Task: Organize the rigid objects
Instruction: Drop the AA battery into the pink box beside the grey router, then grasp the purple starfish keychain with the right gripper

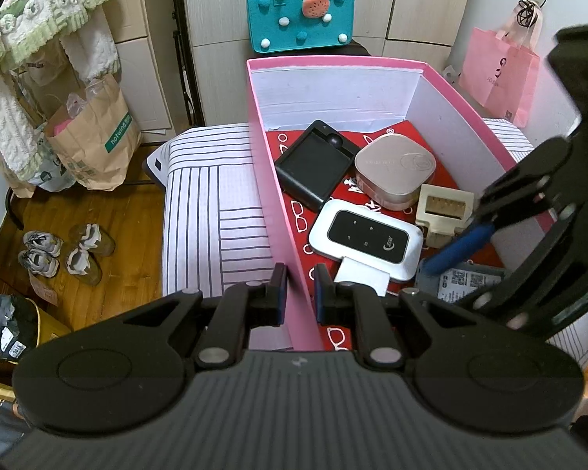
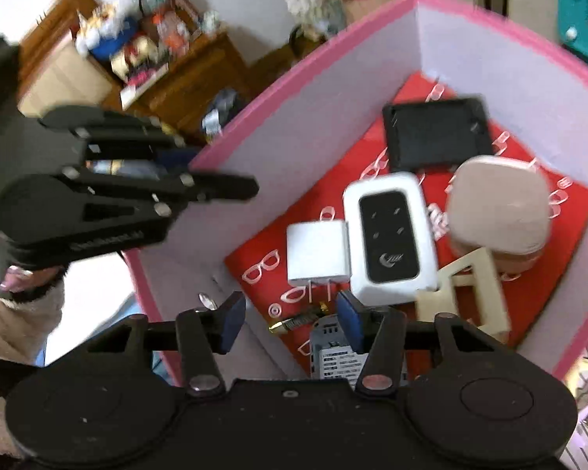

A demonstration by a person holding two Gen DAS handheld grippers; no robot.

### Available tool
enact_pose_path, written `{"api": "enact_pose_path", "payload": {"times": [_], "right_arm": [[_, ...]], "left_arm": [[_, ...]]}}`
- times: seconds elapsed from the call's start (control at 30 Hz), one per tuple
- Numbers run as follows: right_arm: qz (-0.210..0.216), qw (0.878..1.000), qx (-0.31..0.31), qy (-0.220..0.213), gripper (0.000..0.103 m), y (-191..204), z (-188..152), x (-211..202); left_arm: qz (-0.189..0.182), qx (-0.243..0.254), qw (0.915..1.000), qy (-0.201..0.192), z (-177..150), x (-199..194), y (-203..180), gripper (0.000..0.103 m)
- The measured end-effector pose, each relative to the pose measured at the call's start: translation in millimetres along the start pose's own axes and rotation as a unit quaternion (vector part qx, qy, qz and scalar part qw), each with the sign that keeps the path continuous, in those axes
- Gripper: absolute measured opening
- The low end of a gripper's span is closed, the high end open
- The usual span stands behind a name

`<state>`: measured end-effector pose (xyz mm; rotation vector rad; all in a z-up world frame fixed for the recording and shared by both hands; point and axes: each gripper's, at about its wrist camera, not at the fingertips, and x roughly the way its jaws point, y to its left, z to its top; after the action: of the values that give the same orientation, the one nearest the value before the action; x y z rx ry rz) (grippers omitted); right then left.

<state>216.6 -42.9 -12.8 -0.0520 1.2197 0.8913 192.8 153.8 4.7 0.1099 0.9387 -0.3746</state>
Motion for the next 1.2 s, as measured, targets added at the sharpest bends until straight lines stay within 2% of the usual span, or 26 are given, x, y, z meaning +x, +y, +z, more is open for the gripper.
{"api": "enact_pose_path", "payload": {"times": [0.13,0.3,0.37,0.47,0.53,0.63,0.7,0.8,0.97,1.2], "right_arm": [[-0.006,0.997,0.010,-0.074,0.059,-3.3,-15.8,-42.6],[-0.077,0.982,0.014,-0.174,0.059,-12.7,-52.5,-95.0],[-0.111,0.974,0.018,-0.195,0.059,-21.5,-65.5,-109.6],[-0.185,0.958,0.009,-0.219,0.059,-31.0,-87.8,-121.1],[-0.227,0.948,-0.001,-0.224,0.059,-37.9,-103.4,-118.4],[-0.263,0.940,-0.003,-0.216,0.061,-47.0,-123.1,-103.8],[-0.266,0.941,0.005,-0.208,0.063,-56.1,-136.7,-95.0],[-0.236,0.948,0.043,-0.208,0.064,-75.5,-153.5,-82.8],[-0.206,0.948,0.090,-0.226,0.063,-101.8,-167.4,-63.6],[-0.216,0.945,0.082,-0.233,0.065,-112.8,-162.6,-39.9]], "left_arm": [[0.001,0.000,1.0000,0.000,-0.9,0.4,0.0,0.013],[0.003,-0.002,1.0000,-0.002,-2.0,0.3,-0.2,0.012],[0.002,-0.004,1.0000,-0.003,-2.6,0.1,-0.2,0.012],[0.002,-0.005,1.0000,-0.005,-3.7,-0.2,-0.3,0.012],[0.003,-0.006,1.0000,-0.006,-4.3,-0.5,-0.6,0.012],[0.007,-0.009,0.9999,-0.006,-4.0,-0.7,-1.9,0.012],[0.010,-0.012,0.9999,-0.006,-3.8,-0.7,-2.5,0.011],[0.014,-0.017,0.9997,-0.005,-3.5,-0.6,-3.7,0.011],[0.015,-0.035,0.9993,-0.001,-1.5,-0.6,-2.0,0.010],[0.020,-0.055,0.9983,-0.001,-0.8,-0.2,-1.9,0.010]]}}
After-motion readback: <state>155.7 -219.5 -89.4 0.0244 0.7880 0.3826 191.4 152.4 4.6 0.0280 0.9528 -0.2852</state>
